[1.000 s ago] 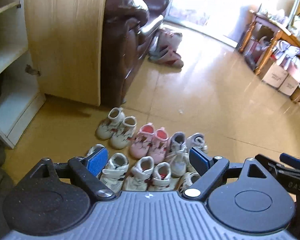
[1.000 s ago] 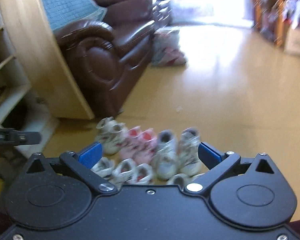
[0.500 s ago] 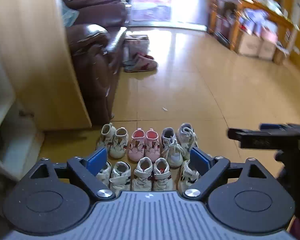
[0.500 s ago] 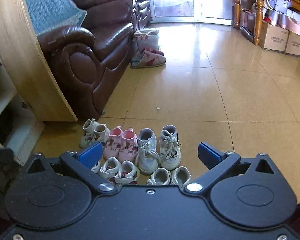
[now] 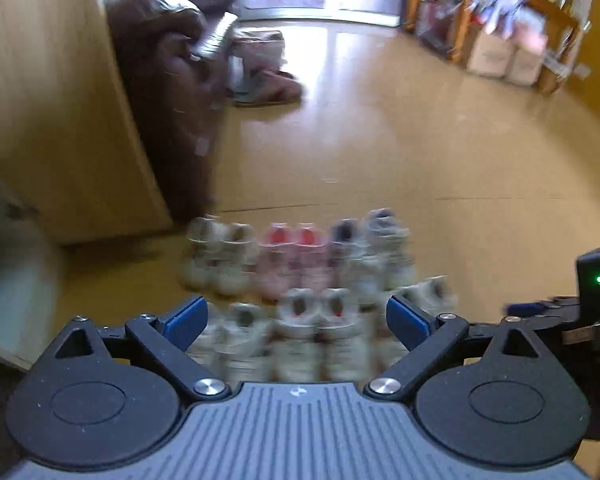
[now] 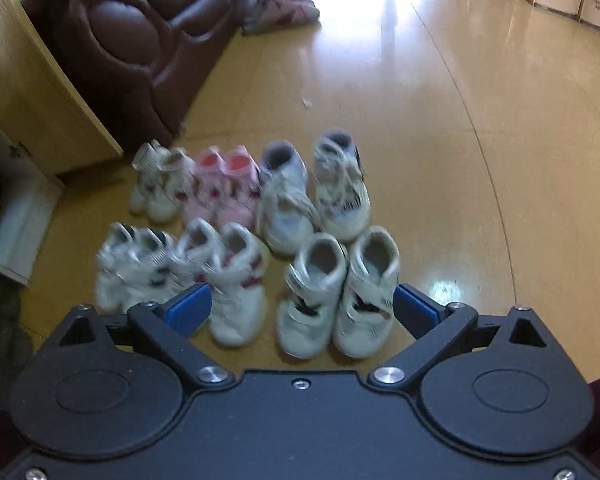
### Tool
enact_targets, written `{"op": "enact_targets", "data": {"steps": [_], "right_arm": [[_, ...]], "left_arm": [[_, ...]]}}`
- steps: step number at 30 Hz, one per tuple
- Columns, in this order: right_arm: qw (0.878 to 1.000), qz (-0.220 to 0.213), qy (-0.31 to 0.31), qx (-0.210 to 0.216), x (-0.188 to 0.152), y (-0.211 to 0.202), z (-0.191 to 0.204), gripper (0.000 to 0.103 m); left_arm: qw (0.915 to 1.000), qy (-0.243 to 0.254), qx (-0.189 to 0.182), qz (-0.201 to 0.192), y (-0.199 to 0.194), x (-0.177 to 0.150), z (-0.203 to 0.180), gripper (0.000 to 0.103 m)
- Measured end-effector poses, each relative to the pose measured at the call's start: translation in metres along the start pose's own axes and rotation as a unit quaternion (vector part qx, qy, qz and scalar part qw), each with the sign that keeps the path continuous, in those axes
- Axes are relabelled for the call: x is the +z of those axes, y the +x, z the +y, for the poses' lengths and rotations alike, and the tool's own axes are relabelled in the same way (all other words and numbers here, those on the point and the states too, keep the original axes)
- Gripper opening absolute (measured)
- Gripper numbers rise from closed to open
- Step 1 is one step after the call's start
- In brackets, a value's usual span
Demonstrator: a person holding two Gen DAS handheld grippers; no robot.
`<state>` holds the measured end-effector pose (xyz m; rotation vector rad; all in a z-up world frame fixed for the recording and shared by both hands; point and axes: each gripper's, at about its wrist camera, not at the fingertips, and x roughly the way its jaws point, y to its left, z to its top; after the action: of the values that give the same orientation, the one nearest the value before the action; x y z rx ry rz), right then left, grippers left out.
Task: Organize scattered shoes
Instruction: 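Move the right gripper over the white black-striped sneakers in the row, then grasp the pair of white black-striped sneakers with the right gripper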
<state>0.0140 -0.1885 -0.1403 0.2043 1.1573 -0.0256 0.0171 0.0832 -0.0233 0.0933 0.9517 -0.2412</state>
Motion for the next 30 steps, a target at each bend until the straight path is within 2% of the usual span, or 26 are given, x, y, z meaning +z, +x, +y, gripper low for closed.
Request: {"op": "enact_targets", "data": {"steps": [2, 5, 6, 7, 9, 10, 14, 18, 21, 26, 30], "right_arm": [[1.000, 0.018, 0.000, -0.005, -0.004, 0.022, 0.000, 0.092], [1.000, 0.017, -0.017, -0.016, 0.000, 0.044, 0.006, 0.091], [1.000, 0.018, -0.015, -0.017, 0.002, 0.047, 0.006, 0.089], [1.000, 0.024, -0.005, -0.018, 0.008, 0.054, 0.006, 0.081], [1.000, 0.024, 0.009, -0.013, 0.017, 0.062, 0.003, 0.074], [1.000, 0.024, 0.014, -0.013, 0.022, 0.066, 0.002, 0.073], [0.999, 0.036, 0.001, -0.026, 0.032, 0.091, -0.003, 0.066], [0.998, 0.056, 0.006, -0.026, 0.032, 0.113, -0.016, 0.063], [0.997, 0.072, 0.015, -0.025, 0.032, 0.127, -0.024, 0.057], [0.997, 0.075, 0.019, -0.015, 0.036, 0.140, -0.026, 0.057], [0.996, 0.083, 0.022, -0.011, 0.035, 0.153, -0.028, 0.048]], "left_arm": [[0.9991, -0.038, -0.015, 0.015, 0.010, -0.003, 0.009, 0.097], [0.9993, -0.025, -0.019, 0.021, 0.018, -0.007, 0.009, 0.097], [0.9990, -0.024, -0.030, 0.024, 0.019, -0.008, 0.008, 0.097], [0.9982, -0.027, -0.046, 0.027, 0.020, -0.010, 0.008, 0.097], [0.9972, -0.038, -0.060, 0.023, 0.018, -0.010, 0.007, 0.097], [0.9975, -0.034, -0.060, 0.017, 0.016, -0.010, 0.004, 0.097], [0.9997, 0.015, -0.019, 0.004, 0.015, -0.009, -0.005, 0.097], [0.9996, 0.013, -0.009, 0.023, 0.023, -0.011, -0.004, 0.097], [0.9993, 0.021, 0.003, 0.032, 0.027, -0.009, -0.003, 0.096], [0.9992, 0.006, -0.003, 0.040, 0.027, -0.007, 0.001, 0.096], [0.9989, 0.005, -0.011, 0.045, 0.028, -0.008, 0.000, 0.096]]}}
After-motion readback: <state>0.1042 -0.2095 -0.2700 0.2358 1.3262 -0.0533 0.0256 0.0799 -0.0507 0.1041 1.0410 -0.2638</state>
